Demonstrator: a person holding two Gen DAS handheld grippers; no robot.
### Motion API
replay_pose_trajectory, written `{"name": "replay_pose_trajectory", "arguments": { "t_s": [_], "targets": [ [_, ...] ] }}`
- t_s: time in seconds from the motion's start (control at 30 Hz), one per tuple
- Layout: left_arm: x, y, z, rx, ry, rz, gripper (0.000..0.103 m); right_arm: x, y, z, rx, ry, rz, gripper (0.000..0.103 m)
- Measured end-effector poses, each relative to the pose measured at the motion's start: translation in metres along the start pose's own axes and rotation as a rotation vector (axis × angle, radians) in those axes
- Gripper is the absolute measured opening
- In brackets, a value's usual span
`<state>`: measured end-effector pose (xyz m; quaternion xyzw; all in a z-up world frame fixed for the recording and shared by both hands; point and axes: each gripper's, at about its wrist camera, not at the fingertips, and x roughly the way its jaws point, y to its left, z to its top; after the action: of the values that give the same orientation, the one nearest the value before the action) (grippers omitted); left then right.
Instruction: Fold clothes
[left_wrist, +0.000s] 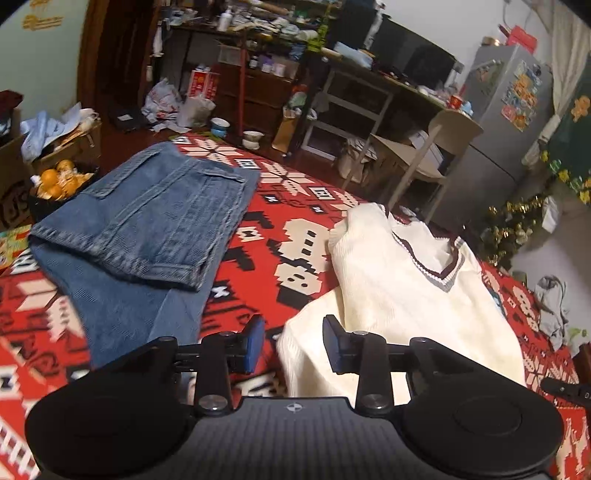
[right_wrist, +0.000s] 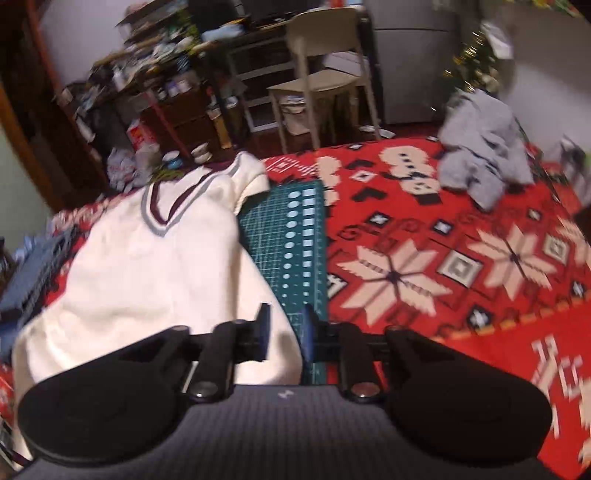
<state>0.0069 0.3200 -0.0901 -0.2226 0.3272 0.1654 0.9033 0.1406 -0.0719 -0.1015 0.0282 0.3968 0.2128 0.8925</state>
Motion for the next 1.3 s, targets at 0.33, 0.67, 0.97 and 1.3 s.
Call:
{"name": "replay_pose_trajectory", "arguments": {
  "t_s": [0.33, 0.67, 0.97, 1.3],
  "targets": [
    [0.057, -0.012, 0.011, 0.088, 0.087, -0.021, 0.035, 0.045, 0.016, 0.007, -0.118, 0.004, 0.003, 0.032],
    [0.054, -0.013, 0.010, 0.089, 0.051, 0.030, 0.004, 0.059, 0.046, 0.006, -0.245, 0.038, 0.000, 0.006],
    [0.016, 0.015, 0.013, -0.074, 0.012, 0.032, 0.004, 0.021, 0.025, 0.004, -0.129, 0.011, -0.093, 0.004],
    [-0.018, 0.013, -0.003, -0.057, 0.077, -0.095, 0.004, -0.041, 0.005, -0.019, -0.005, 0.029, -0.144, 0.005]
  ]
}}
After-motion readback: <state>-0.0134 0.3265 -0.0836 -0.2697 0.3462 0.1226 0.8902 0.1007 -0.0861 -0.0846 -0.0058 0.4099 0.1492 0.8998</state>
